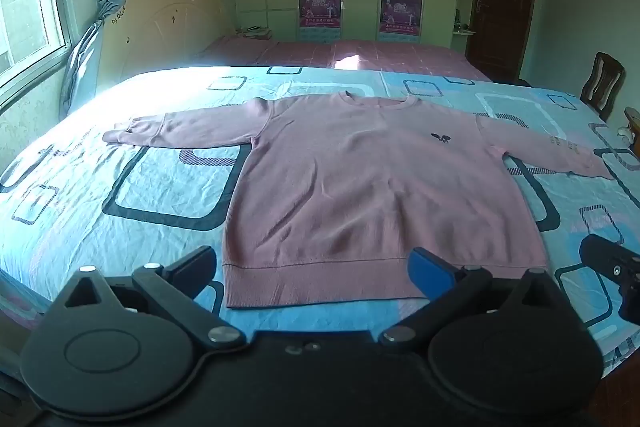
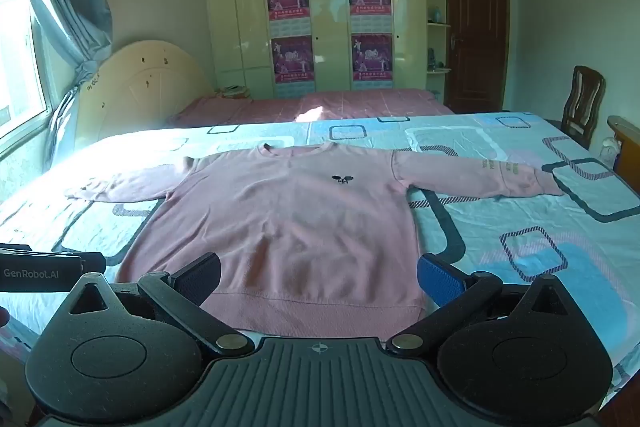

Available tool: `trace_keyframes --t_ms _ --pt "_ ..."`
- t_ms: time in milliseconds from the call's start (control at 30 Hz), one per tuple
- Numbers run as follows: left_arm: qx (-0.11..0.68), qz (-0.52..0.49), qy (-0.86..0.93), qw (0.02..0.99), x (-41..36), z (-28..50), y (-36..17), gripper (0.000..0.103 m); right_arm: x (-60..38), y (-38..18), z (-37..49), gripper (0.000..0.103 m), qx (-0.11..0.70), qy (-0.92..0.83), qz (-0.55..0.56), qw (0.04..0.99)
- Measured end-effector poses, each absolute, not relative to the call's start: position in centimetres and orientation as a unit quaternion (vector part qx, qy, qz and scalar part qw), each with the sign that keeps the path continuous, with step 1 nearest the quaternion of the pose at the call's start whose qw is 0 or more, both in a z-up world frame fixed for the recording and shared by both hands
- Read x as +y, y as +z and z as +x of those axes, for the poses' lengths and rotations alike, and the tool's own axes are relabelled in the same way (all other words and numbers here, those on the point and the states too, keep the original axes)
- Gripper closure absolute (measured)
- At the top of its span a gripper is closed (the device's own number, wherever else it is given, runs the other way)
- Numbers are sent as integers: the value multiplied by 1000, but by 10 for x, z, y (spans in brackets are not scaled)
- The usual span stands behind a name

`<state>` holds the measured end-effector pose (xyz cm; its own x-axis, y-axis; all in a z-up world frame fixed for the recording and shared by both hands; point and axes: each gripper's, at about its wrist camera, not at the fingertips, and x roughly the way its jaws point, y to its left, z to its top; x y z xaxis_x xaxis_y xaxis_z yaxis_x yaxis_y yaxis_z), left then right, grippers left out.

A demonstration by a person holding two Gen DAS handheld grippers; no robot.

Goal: Fold small clothes
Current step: 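Move both grippers toward the spread pink sweatshirt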

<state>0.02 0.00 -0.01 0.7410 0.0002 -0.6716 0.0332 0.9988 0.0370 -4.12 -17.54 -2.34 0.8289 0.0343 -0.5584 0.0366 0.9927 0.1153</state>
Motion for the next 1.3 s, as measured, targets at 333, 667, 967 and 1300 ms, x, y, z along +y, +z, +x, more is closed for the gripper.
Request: trace_keyframes --t_ms 333,667,967,1300 --pt "360 22 -5 933 -3 -5 1 0 -176 -24 -39 0 293 -1 62 954" --pt "362 21 -6 932 -1 7 -3 0 -175 -27 -34 0 296 -4 60 953" --pt "363 23 -4 931 1 12 -6 0 -177 -32 -26 0 300 -8 59 952" --pt "380 24 -5 924 2 31 -10 0 -181 -38 -12 0 303 -16 60 951"
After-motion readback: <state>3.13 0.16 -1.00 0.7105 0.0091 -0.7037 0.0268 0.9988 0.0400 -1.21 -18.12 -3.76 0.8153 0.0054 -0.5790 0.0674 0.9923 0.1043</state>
